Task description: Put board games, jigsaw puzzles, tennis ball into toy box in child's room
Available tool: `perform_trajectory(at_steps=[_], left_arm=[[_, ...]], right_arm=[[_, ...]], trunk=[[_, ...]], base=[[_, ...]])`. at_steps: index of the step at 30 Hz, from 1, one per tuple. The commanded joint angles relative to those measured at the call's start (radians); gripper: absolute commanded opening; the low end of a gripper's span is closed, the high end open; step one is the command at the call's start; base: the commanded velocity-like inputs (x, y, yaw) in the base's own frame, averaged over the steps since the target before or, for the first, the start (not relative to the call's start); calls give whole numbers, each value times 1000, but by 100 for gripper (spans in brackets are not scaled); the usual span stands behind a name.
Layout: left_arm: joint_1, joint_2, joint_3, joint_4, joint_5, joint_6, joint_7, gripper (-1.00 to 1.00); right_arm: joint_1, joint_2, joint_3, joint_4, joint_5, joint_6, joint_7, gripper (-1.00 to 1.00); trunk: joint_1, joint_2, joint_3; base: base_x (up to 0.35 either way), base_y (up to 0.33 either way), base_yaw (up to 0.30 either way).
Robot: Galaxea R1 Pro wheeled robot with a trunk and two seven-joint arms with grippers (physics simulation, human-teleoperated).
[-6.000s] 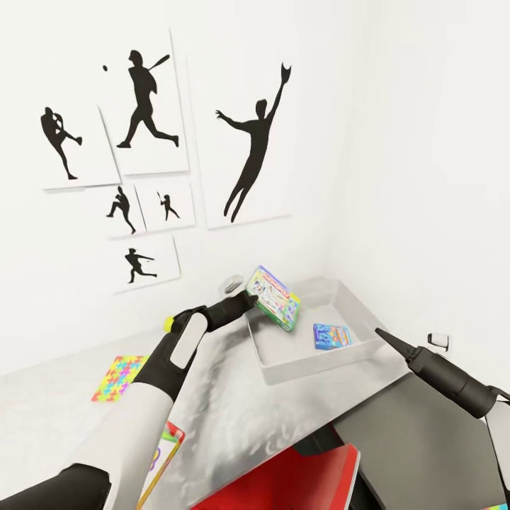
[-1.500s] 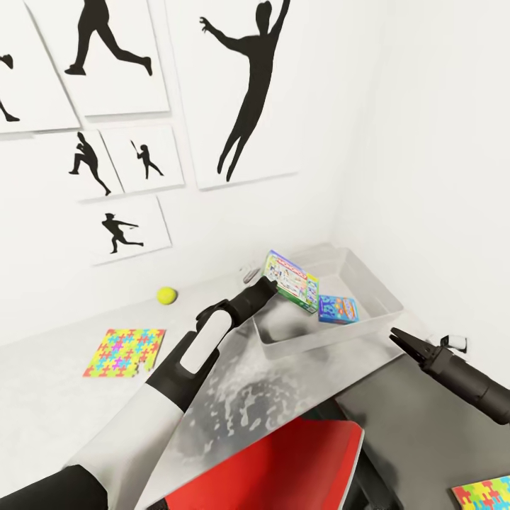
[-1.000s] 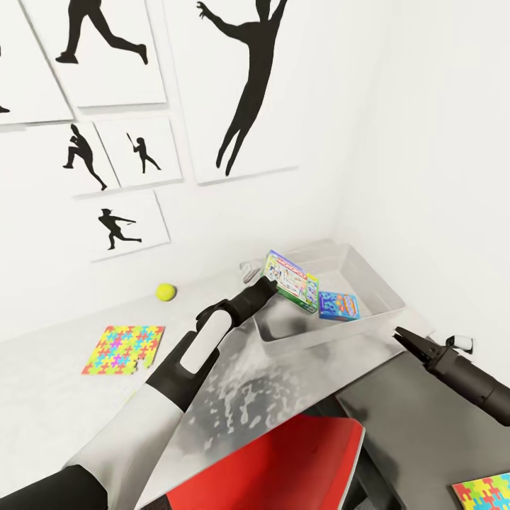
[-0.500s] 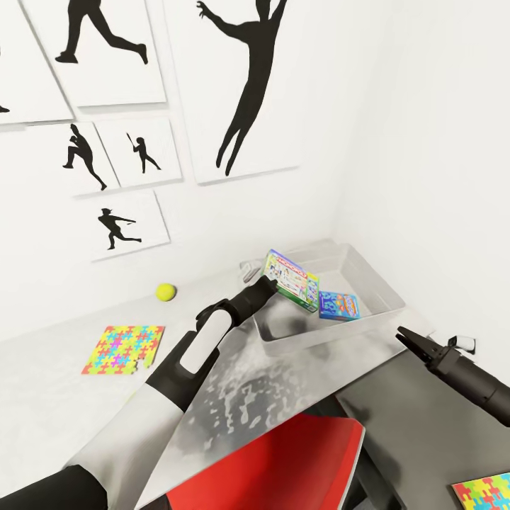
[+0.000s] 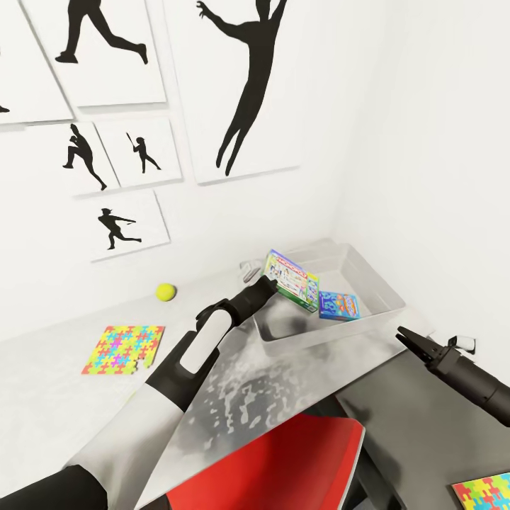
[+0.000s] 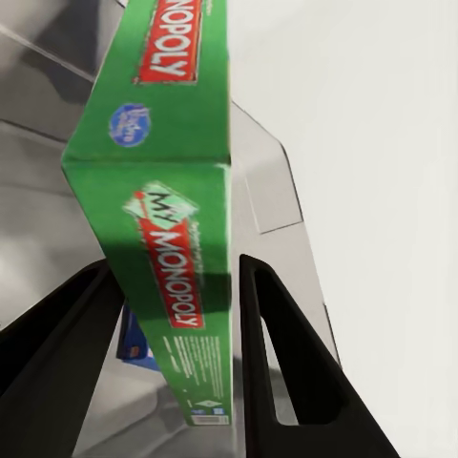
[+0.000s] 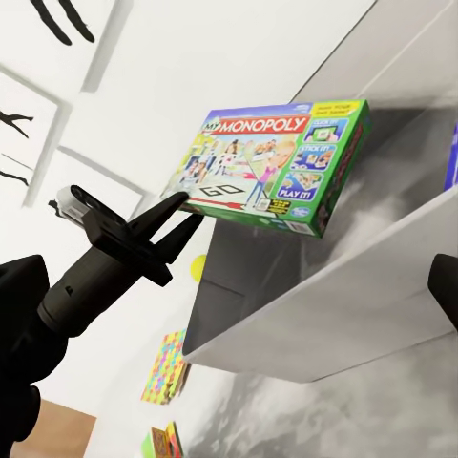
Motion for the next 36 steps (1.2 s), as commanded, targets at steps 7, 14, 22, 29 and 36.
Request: perform_trajectory(at_steps=[7, 14, 22, 29, 36], left_arm=[[-1, 0, 0, -2, 10, 2, 8, 100], [-1, 0, 0, -2, 10, 2, 7, 100], [-1, 0, 0, -73, 11, 17, 8, 100], [1, 0, 7, -174, 11, 111, 38, 100], [2, 0, 163, -306, 12, 360, 76, 100]], right_arm=[[-1, 0, -1, 0, 1, 4, 4, 100], [-1, 0, -1, 0, 1, 4, 4, 100], [-1, 0, -2, 0, 1, 4, 5, 100], [-1, -1, -5, 1, 1, 5, 5, 100], [-1, -2, -23, 7, 1, 6, 5, 100]], trunk=[[0, -1, -1], [0, -1, -1], [0, -1, -1], [0, -1, -1], [0, -1, -1]], base=[[0, 0, 0], [0, 0, 0], [0, 0, 0], [0, 0, 0], [0, 0, 0]])
